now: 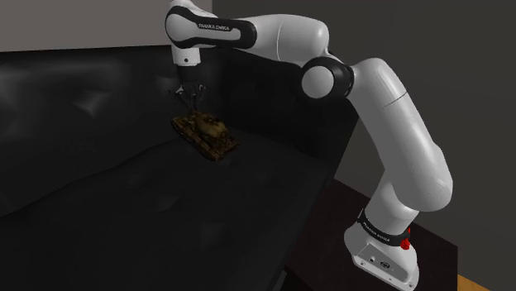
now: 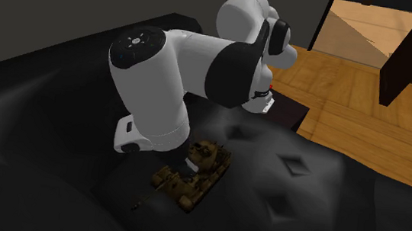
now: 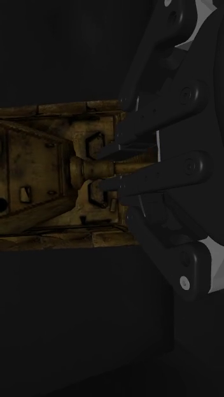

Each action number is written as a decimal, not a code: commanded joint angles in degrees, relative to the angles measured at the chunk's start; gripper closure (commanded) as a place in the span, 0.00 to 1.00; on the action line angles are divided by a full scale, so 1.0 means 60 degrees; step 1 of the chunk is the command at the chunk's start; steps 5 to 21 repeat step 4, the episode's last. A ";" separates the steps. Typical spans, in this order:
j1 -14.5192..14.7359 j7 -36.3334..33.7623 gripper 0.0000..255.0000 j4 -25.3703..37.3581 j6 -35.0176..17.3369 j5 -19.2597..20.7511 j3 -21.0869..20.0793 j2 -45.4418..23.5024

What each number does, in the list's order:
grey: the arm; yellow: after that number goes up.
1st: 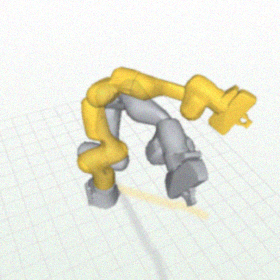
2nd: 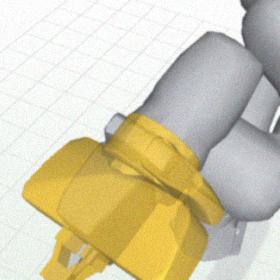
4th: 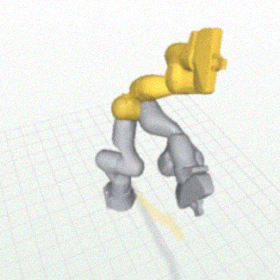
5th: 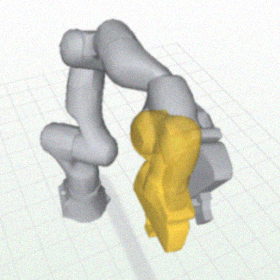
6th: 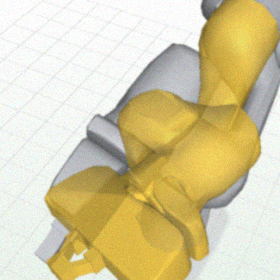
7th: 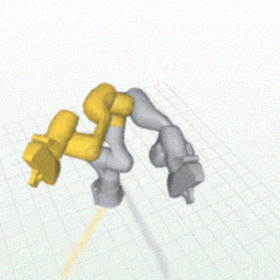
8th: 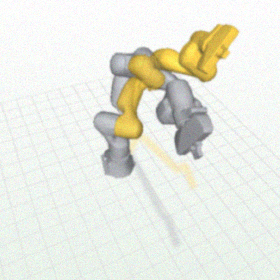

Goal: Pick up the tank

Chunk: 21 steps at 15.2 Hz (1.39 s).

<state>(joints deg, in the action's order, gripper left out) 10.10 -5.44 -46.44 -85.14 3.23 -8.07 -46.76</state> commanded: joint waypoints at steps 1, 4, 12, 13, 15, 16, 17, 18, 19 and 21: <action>0.0027 -0.0001 1.00 0.0410 0.0328 0.0002 0.0001 -0.0062; 0.0056 0.0001 1.00 0.0782 0.0573 0.0010 0.0007 -0.0187; 0.0056 0.0001 1.00 0.0782 0.0573 0.0010 0.0007 -0.0187; 0.0056 0.0001 1.00 0.0782 0.0573 0.0010 0.0007 -0.0187; 0.0056 0.0001 1.00 0.0782 0.0573 0.0010 0.0007 -0.0187; 0.0056 0.0001 1.00 0.0782 0.0573 0.0010 0.0007 -0.0187; 0.0056 0.0001 1.00 0.0782 0.0573 0.0010 0.0007 -0.0187; 0.0056 0.0001 1.00 0.0782 0.0573 0.0010 0.0007 -0.0187; 0.0056 0.0001 1.00 0.0782 0.0573 0.0010 0.0007 -0.0187; 0.0056 0.0001 1.00 0.0782 0.0573 0.0010 0.0007 -0.0187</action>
